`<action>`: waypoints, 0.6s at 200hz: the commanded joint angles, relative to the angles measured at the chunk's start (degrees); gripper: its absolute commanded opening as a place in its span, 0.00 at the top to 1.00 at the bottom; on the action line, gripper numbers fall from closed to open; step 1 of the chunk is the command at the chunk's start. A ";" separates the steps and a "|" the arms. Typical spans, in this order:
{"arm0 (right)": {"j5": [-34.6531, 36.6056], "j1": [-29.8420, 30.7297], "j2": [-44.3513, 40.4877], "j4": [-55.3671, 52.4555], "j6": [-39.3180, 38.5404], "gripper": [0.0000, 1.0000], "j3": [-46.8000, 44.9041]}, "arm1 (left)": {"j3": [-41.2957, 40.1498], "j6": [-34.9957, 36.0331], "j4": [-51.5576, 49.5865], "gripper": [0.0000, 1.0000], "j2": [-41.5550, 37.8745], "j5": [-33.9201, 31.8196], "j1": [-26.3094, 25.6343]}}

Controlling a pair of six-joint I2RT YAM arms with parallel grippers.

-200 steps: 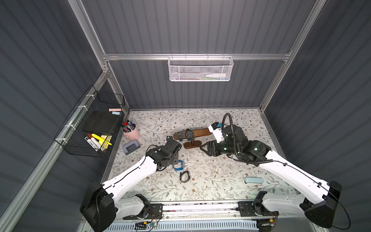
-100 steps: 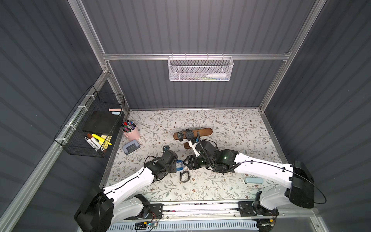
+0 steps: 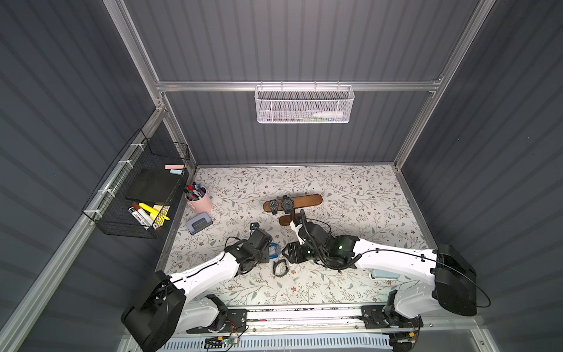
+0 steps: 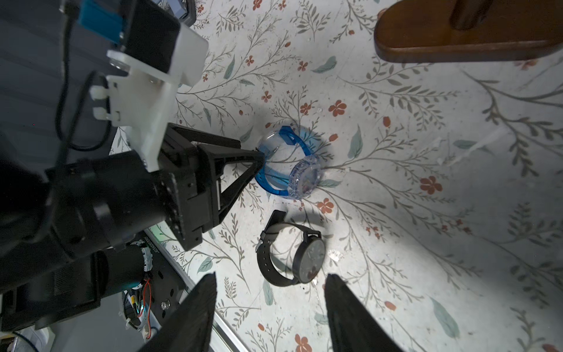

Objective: Place watch on stand
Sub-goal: Pick up the watch at the center of the board.

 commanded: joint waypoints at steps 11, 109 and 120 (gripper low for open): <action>-0.24 0.26 -1.04 -1.60 -0.51 0.39 2.30 | -1.27 0.45 4.64 0.61 2.12 1.79 -0.24; -0.79 0.26 0.60 -1.20 0.17 0.40 1.87 | 0.10 2.15 6.59 0.88 5.66 2.80 -0.24; -0.43 0.25 0.08 -1.21 0.19 0.40 1.68 | -0.12 1.84 6.15 1.00 5.09 3.00 -0.24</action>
